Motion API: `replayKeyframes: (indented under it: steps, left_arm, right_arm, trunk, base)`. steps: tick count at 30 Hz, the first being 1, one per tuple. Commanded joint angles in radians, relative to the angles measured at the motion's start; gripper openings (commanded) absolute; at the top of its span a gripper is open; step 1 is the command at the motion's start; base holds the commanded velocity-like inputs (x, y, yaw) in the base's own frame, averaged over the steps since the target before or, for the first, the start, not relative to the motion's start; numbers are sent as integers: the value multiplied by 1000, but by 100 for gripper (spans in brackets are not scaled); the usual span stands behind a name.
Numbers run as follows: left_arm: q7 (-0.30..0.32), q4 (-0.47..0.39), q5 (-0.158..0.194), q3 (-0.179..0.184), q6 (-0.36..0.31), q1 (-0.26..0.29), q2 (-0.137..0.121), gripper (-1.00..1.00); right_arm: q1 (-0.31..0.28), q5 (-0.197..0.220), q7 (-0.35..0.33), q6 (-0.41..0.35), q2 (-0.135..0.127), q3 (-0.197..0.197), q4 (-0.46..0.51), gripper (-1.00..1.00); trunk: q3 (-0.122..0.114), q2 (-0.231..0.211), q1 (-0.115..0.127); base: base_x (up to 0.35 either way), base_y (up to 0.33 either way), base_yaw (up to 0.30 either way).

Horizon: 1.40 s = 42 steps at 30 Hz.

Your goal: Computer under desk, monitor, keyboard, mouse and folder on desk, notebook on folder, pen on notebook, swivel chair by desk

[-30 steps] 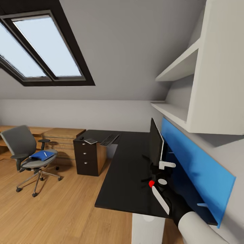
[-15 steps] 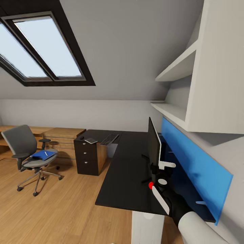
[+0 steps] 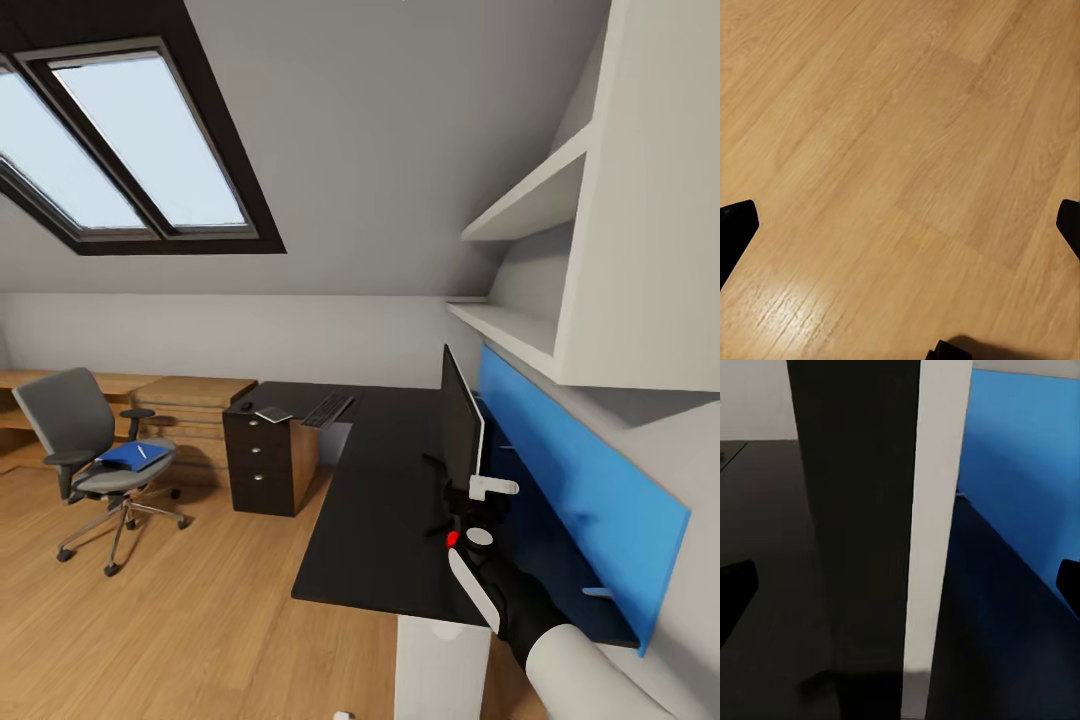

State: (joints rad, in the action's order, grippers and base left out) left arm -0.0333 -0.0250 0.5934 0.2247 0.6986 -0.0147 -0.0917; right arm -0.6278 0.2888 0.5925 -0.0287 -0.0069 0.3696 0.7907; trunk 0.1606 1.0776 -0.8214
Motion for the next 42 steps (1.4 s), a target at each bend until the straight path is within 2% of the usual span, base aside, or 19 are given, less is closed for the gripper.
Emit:
replayKeyframes:
  steps: [1,18,42]
  left_arm:
    - [-3,-3,6,8,1,-1,0,100]
    - [-3,-3,6,8,1,-1,0,100]
    - [-2,-3,6,8,1,-1,0,100]
  right_arm:
    - [-1,5,7,-3,-1,5,1,100]
    - [-1,5,7,-3,-1,5,1,100]
    - [-1,6,7,-3,-1,5,1,100]
  trunk:
    - [1,1,0]
    - [1,1,0]
    - [1,1,0]
  base:
    - [-1,196,0]
    - [0,110,0]
    - [0,28,0]
